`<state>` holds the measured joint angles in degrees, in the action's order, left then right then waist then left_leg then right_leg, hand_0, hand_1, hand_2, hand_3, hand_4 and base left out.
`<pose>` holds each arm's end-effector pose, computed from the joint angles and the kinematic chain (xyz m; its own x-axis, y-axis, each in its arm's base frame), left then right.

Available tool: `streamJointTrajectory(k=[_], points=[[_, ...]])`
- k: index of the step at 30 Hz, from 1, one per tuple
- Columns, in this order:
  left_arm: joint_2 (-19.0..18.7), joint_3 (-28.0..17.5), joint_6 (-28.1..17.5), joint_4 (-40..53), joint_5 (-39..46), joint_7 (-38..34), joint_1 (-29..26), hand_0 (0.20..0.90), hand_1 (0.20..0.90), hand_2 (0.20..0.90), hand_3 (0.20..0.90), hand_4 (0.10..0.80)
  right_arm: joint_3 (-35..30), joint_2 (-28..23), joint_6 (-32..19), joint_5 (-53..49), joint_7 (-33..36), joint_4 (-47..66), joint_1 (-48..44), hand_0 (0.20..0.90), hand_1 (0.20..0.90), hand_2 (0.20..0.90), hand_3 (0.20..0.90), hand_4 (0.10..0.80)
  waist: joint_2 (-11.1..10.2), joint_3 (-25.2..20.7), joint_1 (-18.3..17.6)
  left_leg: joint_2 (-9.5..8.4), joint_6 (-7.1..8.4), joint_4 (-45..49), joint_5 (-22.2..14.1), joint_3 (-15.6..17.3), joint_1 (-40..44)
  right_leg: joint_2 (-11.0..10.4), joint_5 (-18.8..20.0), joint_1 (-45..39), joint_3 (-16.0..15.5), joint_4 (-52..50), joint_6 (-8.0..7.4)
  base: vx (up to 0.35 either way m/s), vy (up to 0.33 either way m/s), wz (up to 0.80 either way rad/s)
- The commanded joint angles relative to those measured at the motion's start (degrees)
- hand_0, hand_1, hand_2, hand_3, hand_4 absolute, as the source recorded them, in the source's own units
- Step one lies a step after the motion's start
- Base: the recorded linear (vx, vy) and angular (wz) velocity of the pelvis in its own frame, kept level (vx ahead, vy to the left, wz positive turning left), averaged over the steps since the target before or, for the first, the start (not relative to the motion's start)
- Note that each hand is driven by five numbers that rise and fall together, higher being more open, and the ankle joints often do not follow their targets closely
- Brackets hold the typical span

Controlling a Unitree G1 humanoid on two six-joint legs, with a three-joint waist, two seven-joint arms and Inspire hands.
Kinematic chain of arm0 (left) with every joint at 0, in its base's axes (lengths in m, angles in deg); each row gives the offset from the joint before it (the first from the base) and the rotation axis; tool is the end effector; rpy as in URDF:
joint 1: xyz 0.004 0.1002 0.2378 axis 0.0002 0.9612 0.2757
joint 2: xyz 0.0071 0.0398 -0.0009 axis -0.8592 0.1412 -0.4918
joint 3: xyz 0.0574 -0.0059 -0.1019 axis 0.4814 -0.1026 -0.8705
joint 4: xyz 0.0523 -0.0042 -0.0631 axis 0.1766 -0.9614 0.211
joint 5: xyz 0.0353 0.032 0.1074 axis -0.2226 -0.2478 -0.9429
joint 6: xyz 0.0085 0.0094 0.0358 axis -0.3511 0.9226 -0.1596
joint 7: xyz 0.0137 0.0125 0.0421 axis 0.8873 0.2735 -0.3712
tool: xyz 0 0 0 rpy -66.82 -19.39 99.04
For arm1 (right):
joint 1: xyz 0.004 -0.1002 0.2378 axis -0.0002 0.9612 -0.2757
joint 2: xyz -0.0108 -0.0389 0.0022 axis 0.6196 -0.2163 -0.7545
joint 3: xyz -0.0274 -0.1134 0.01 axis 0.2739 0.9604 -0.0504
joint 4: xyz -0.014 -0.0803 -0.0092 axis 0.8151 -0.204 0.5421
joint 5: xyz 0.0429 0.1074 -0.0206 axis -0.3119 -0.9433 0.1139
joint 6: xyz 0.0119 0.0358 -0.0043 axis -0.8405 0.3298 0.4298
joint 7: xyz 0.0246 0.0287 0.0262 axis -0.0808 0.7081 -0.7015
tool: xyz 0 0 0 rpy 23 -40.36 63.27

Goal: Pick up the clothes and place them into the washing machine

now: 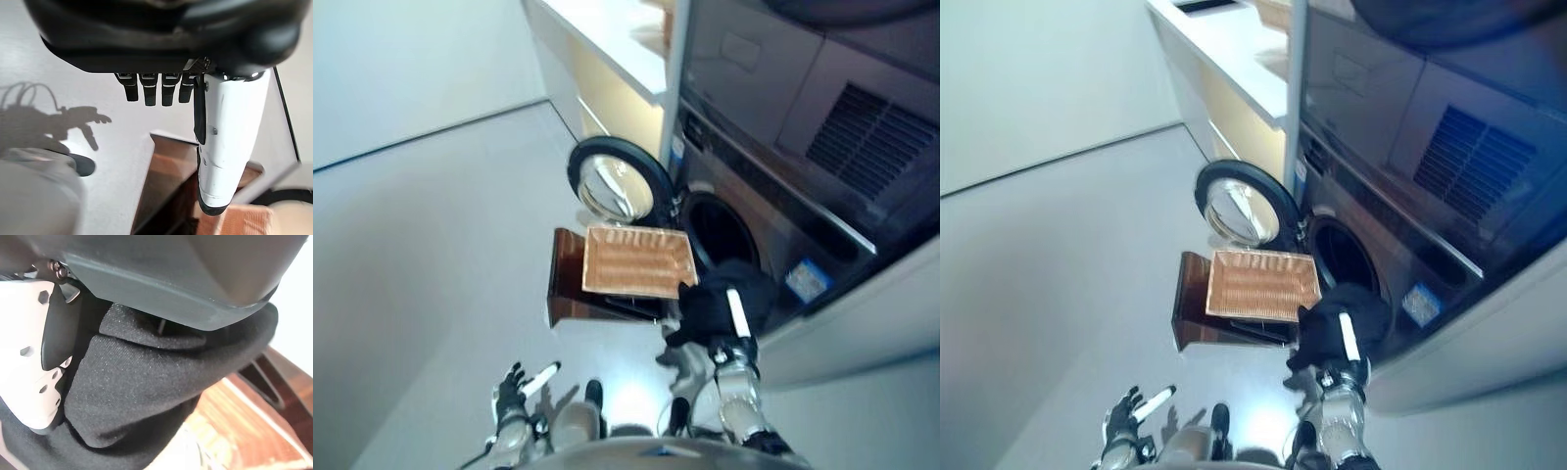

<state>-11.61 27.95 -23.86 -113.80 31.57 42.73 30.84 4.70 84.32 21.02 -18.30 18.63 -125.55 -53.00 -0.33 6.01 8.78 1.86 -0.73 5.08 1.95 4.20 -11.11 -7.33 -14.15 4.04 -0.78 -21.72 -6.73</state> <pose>0.1036 0.1968 -0.1383 0.5706 0.4272 -0.7014 -0.4237 0.8848 0.1942 0.1751 -0.1374 -0.0893 0.7769 -0.2838 -0.5620 0.6296 0.3482 0.6945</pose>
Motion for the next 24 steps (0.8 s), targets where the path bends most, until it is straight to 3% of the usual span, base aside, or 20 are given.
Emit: streamJointTrajectory(k=[1, 2, 3, 4, 6, 8, 9, 10, 13, 14, 17, 19, 21, 22, 24], points=[[-4.28, 0.95, -3.11, 1.76, -0.76, -1.38, -3.45, 0.900, 0.900, 0.900, 0.900, 0.800, -0.15, 0.99, -0.78, 2.57, -4.67, 6.12, -5.94, 0.200, 0.200, 0.200, 0.200, 0.300, -1.21, -1.72, 1.37, 0.09, 2.70, -1.06, 6.92, -0.18, -4.61, -2.64, 11.04, -12.14, 0.86, 14.06, -1.53, 0.226, 0.140, -0.33], [-5.16, 1.61, -2.76, 1.84, -1.84, -1.71, -4.71, 0.900, 0.900, 0.900, 0.900, 0.800, 0.24, 1.51, -0.37, 1.80, -5.59, 5.50, -6.47, 0.200, 0.200, 0.200, 0.200, 0.300, -1.96, -1.15, 1.62, -1.27, 0.94, -0.32, 4.81, 0.42, -3.66, -3.39, 16.30, -8.14, 1.40, 6.70, -2.59, 0.284, 0.187, -0.42], [-5.43, 1.81, -2.50, 1.84, -1.79, -1.73, -5.14, 0.900, 0.900, 0.900, 0.900, 0.800, 0.72, 1.92, -0.22, 1.51, -5.51, 5.22, -6.86, 0.200, 0.200, 0.200, 0.200, 0.300, -2.02, -0.62, 1.61, -1.68, 0.04, -0.16, 3.79, 0.75, -2.99, -3.31, 19.01, -5.67, 1.21, 2.62, -2.85, 0.212, 0.155, -0.30], [-5.45, 1.79, -2.49, 1.83, -1.78, -1.73, -5.18, 0.900, 0.900, 0.900, 0.900, 0.800, 0.71, 1.94, -0.22, 1.50, -5.51, 5.20, -6.91, 0.200, 0.200, 0.200, 0.200, 0.300, -2.10, -0.63, 1.69, -1.70, 0.00, -0.09, 3.74, 0.87, -3.07, -3.36, 18.89, -5.45, 1.36, 2.36, -2.90, 0.104, 0.095, -0.25], [-6.28, 2.43, -2.61, 2.26, -1.44, -1.72, -6.45, 0.900, 0.900, 0.900, 0.900, 0.800, 1.45, 2.40, 0.11, 0.71, -5.95, 5.30, -7.62, 0.200, 0.200, 0.200, 0.200, 0.300, -1.37, 1.30, 0.71, -1.90, -0.87, 0.08, 3.17, 0.22, -1.87, -1.31, 20.80, -0.76, 1.18, -4.14, -2.89, 0.112, 0.091, -0.09], [-7.02, 3.18, -2.84, 2.26, -1.10, -1.85, -8.16, 0.900, 0.900, 0.900, 0.900, 0.800, 2.29, 2.67, 0.19, 0.05, -6.07, 4.52, -8.80, 0.200, 0.200, 0.200, 0.200, 0.300, -0.23, 3.20, -0.48, -2.02, -1.02, -0.67, 2.51, -1.08, -0.16, -0.16, 18.18, 3.73, -0.20, -4.49, -1.83, 0.179, 0.032, 0.07], [-7.18, 3.45, -3.29, 2.12, -0.57, -1.92, -9.23, 0.900, 0.900, 0.900, 0.900, 0.800, 1.89, 2.99, 0.11, -0.37, -5.74, 3.84, -10.24, 0.200, 0.200, 0.200, 0.200, 0.300, 0.39, 3.89, -0.71, -1.89, -0.08, -2.18, 2.00, -1.48, 1.32, -2.67, 15.27, 6.28, -4.59, 3.43, -1.15, 0.241, -0.071, 0.11], [-6.81, 3.73, -3.52, 2.19, -0.20, -1.67, -9.16, 0.900, 0.900, 0.900, 0.900, 0.800, 1.40, 2.96, 0.15, -0.38, -5.38, 2.52, -11.04, 0.200, 0.200, 0.200, 0.200, 0.300, 0.45, 4.12, -1.09, -1.95, 0.50, -3.15, 1.53, -1.75, 2.52, -4.21, 15.66, 6.86, -6.95, 8.80, -1.22, 0.273, -0.127, 0.04], [-6.28, 2.78, -3.86, 1.30, 0.92, -1.18, -8.73, 0.900, 0.900, 0.900, 0.900, 0.800, 0.70, 3.09, -0.18, 0.99, -4.13, 0.87, -12.65, 0.200, 0.200, 0.200, 0.200, 0.300, 0.03, 5.06, -1.82, -2.60, 1.88, -4.90, -0.44, -2.33, 5.89, -5.60, 21.79, 9.39, -10.09, 21.23, -3.29, 0.266, -0.135, 0.05], [-6.06, 2.74, -3.86, 1.35, 0.92, -1.02, -8.27, 0.900, 0.900, 0.900, 0.900, 0.800, 0.39, 3.00, -0.29, 1.23, -3.71, 0.93, -12.50, 0.200, 0.200, 0.200, 0.200, 0.300, 0.03, 5.22, -2.61, -2.64, 1.99, -5.02, -0.74, -2.88, 6.56, -5.20, 22.94, 9.63, -7.99, 21.69, -3.64, 0.173, -0.075, 0.14], [-5.60, 2.74, -3.97, 1.36, 0.48, -0.86, -7.23, 0.900, 0.900, 0.900, 0.900, 0.800, -0.64, 2.82, -0.61, 0.94, -3.73, 1.15, -10.80, 0.200, 0.200, 0.200, 0.200, 0.300, -0.50, 4.72, -3.00, -3.31, 2.22, -5.29, -1.73, -3.94, 7.54, -4.85, 23.50, 7.61, -6.22, 22.46, -3.52, 0.162, -0.115, 0.49], [-5.17, 3.05, -4.16, 1.38, 0.25, -0.82, -6.77, 0.900, 0.900, 0.900, 0.900, 0.800, -1.13, 2.58, -0.72, 0.88, -3.81, 0.51, -10.30, 0.200, 0.200, 0.200, 0.200, 0.300, -0.15, 4.24, -3.09, -2.96, 2.53, -5.53, -1.71, -4.32, 7.67, -4.99, 23.72, 7.09, -7.12, 22.28, -3.35, 0.133, -0.140, 0.97], [-3.88, 4.20, -4.31, 1.76, 0.20, 0.20, -5.75, 0.900, 0.900, 0.900, 0.900, 0.800, -2.09, 1.48, -1.10, 1.13, -3.60, 0.49, -9.55, 0.200, 0.200, 0.200, 0.200, 0.300, 0.87, 3.60, -4.18, -1.78, 4.09, -1.98, -3.35, -5.19, 6.22, -4.69, 23.05, 5.54, -8.78, 23.69, -2.55, 0.110, -0.221, 0.81], [-3.53, 4.37, -4.52, 2.15, 0.19, 0.07, -5.31, 0.900, 0.900, 0.900, 0.900, 0.800, -2.40, 1.13, -1.25, 1.31, -3.64, 0.18, -9.49, 0.200, 0.200, 0.200, 0.200, 0.300, 0.99, 3.91, -4.27, -1.77, 4.88, 2.84, -4.47, -5.17, 4.36, -4.54, 22.27, 4.95, -9.08, 23.42, -2.08, 0.064, -0.211, 0.39], [-2.76, 4.29, -4.77, 3.01, 2.22, 0.68, -4.20, 0.900, 0.900, 0.900, 0.900, 0.800, -2.46, 0.99, -1.87, 0.96, -3.66, 0.08, -9.42, 0.200, 0.200, 0.200, 0.200, 0.300, 1.69, 4.85, -3.85, -0.85, 6.31, 12.10, -2.43, -5.86, 0.53, -3.89, 20.88, 3.22, -9.89, 23.33, -0.35, 0.039, -0.176, 0.38]])
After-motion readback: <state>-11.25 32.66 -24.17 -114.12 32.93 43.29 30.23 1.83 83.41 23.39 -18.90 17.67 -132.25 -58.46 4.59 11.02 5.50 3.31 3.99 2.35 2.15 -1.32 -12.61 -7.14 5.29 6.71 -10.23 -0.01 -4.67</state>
